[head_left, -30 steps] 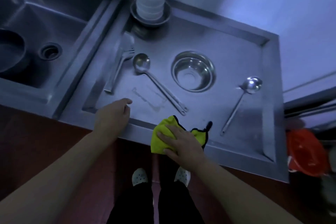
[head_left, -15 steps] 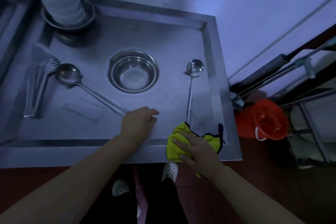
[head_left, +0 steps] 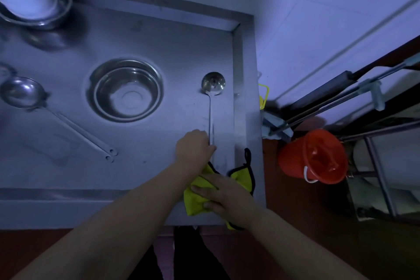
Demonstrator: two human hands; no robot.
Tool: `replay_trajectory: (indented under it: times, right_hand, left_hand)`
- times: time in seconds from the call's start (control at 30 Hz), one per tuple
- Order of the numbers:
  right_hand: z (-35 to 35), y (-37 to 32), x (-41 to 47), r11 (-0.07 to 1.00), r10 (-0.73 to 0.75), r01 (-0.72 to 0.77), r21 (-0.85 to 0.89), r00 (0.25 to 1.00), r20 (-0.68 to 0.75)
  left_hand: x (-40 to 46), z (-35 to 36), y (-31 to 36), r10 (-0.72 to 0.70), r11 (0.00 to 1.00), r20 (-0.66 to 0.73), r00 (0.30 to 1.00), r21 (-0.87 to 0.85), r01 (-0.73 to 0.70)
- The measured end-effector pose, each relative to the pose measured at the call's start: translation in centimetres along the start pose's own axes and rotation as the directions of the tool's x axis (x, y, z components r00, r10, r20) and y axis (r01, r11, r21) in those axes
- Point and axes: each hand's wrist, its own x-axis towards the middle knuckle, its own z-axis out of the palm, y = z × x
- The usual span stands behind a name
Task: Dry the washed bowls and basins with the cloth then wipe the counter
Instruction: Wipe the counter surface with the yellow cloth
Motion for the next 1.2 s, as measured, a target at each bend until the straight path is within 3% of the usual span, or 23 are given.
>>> replay_trajectory:
  times: [0.3, 0.47, 0.63, 0.93, 1.2]
  right_hand:
    - [-0.6, 3.4, 1.9, 0.993, -0.059, 0.076, -0.09, 0.982, 0.182]
    - [-0.5, 4.4, 5.6, 0.953, -0.134, 0.162, -0.255, 0.983, 0.124]
    - [-1.6, 6.5, 11.2, 0.929, -0.18, 0.186, -0.319, 0.982, 0.049]
    - [-7.5, 11.3, 23.5, 0.937, -0.005, -0.027, -0.347, 0.996, -0.09]
    - [-6.4, 10.5, 24.6, 0.895, 0.26, -0.328, -0.303, 0.934, -0.244]
  left_hand:
    - [3.2, -5.0, -2.7, -0.204, 0.978, -0.109, 0.973, -0.06, 0.198]
    - [3.2, -7.1, -5.9, -0.296, 0.943, -0.221, 0.929, -0.223, 0.248]
    - [3.3, -8.4, -8.8, -0.316, 0.918, -0.32, 0.893, -0.342, 0.202]
    - [3.2, -9.7, -13.3, -0.457, 0.839, -0.461, 0.761, -0.508, 0.197]
    - [3.1, -12.1, -16.6, -0.473, 0.816, -0.493, 0.731, -0.558, 0.152]
